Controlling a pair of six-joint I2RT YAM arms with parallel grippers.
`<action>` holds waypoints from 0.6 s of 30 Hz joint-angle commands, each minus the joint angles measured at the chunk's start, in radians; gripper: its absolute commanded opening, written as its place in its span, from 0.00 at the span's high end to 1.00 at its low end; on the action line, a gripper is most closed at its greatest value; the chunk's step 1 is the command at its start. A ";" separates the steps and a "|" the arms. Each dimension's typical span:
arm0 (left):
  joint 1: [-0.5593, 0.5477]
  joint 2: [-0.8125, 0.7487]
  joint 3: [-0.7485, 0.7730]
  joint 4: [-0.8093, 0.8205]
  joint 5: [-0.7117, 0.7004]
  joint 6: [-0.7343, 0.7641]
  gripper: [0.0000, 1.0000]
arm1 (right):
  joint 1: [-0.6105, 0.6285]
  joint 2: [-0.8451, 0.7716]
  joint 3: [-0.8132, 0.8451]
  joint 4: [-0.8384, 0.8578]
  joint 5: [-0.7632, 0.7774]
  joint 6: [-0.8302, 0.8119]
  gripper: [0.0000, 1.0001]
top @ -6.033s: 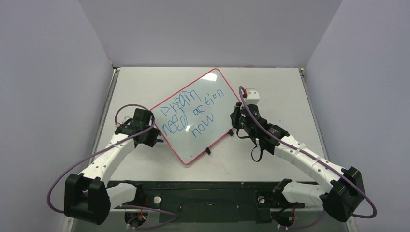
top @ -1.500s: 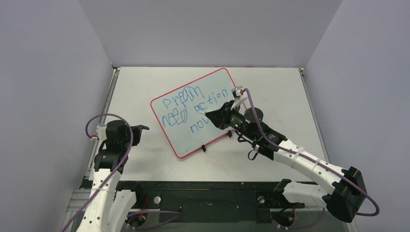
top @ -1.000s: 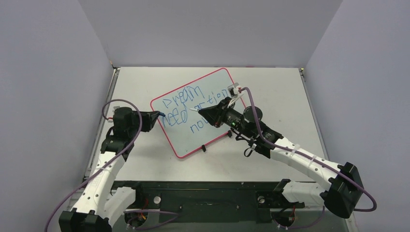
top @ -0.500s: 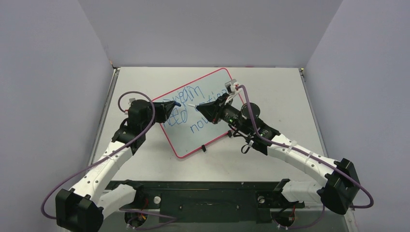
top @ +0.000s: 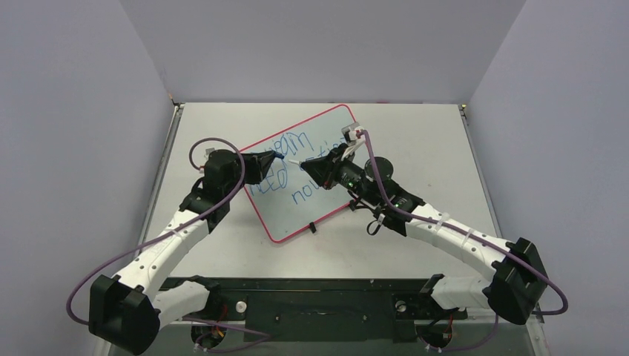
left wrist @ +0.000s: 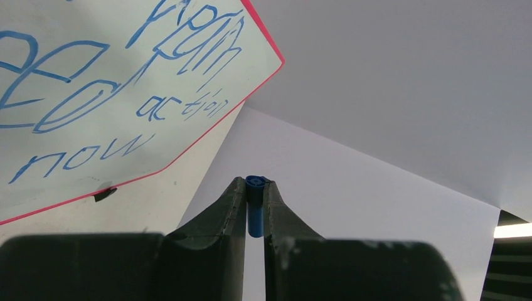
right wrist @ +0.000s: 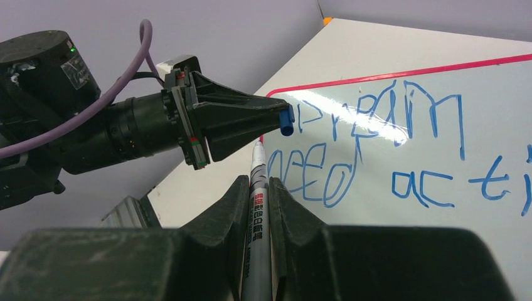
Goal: Write a sentence on the whiteboard
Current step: Close the whiteboard marker at the center of the board.
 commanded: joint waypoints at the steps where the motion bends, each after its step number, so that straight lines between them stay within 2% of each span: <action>1: -0.018 0.008 0.060 0.062 -0.021 -0.015 1.00 | -0.010 0.022 0.041 0.063 0.013 -0.005 1.00; 18: -0.038 0.000 0.064 0.083 -0.026 -0.024 1.00 | -0.015 0.057 0.049 0.077 0.041 0.016 1.00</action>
